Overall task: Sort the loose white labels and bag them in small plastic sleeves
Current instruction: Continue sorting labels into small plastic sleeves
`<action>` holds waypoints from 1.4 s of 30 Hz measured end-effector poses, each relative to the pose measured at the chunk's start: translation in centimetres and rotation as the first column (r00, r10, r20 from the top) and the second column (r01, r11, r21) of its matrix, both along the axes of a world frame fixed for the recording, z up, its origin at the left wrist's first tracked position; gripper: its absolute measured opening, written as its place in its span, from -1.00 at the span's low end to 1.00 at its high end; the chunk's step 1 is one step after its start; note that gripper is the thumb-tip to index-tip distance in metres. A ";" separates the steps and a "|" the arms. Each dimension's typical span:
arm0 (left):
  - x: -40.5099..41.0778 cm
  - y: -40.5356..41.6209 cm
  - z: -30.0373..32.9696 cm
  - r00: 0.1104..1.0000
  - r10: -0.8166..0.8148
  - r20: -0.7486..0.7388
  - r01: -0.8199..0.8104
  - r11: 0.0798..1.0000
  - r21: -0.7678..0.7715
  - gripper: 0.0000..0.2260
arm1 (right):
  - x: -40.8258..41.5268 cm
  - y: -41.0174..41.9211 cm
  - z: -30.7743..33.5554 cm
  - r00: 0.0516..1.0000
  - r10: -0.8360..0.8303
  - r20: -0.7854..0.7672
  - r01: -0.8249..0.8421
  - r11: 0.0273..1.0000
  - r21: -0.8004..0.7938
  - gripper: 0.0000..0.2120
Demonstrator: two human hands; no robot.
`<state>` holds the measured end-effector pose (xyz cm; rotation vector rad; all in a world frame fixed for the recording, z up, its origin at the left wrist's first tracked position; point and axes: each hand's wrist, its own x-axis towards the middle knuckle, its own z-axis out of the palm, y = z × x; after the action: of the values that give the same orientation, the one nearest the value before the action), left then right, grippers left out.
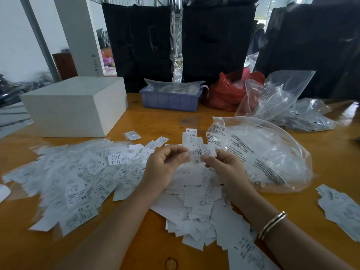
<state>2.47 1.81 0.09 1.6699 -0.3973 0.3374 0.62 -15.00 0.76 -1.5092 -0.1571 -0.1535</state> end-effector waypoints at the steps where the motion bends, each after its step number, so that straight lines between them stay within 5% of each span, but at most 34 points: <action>1: 0.0 0.0 0.0 1.000 0.007 -0.003 -0.007 1.000 0.005 -0.88 | 0.0 0.1 0.0 1.000 0.006 -0.006 -0.006 1.000 -0.013 -0.92; 6: 0.3 0.0 -0.3 1.000 0.027 -0.006 -0.027 0.999 0.024 -0.88 | 0.2 0.1 -0.2 0.999 -0.028 -0.019 0.028 1.000 0.000 -0.95; 11: 0.4 0.2 -0.3 0.999 0.030 -0.028 -0.030 0.999 -0.015 -0.85 | 0.3 -0.1 -0.2 0.998 -0.060 -0.028 0.064 0.981 0.183 -0.94; 24: 0.4 0.1 -0.2 0.998 0.027 -0.057 -0.029 0.999 -0.038 -0.87 | 0.0 -0.1 -0.2 0.991 -0.112 0.078 0.098 0.981 0.167 -0.93; 42: 0.4 0.2 -0.3 1.000 0.005 -0.019 -0.006 0.999 -0.037 -0.90 | 0.5 0.5 -1.1 0.988 -0.108 0.112 0.144 0.906 -0.399 -0.82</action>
<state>2.87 2.02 -0.18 1.6372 -0.3706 0.3305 1.15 -14.46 -0.31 -1.9318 -0.1678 -0.3059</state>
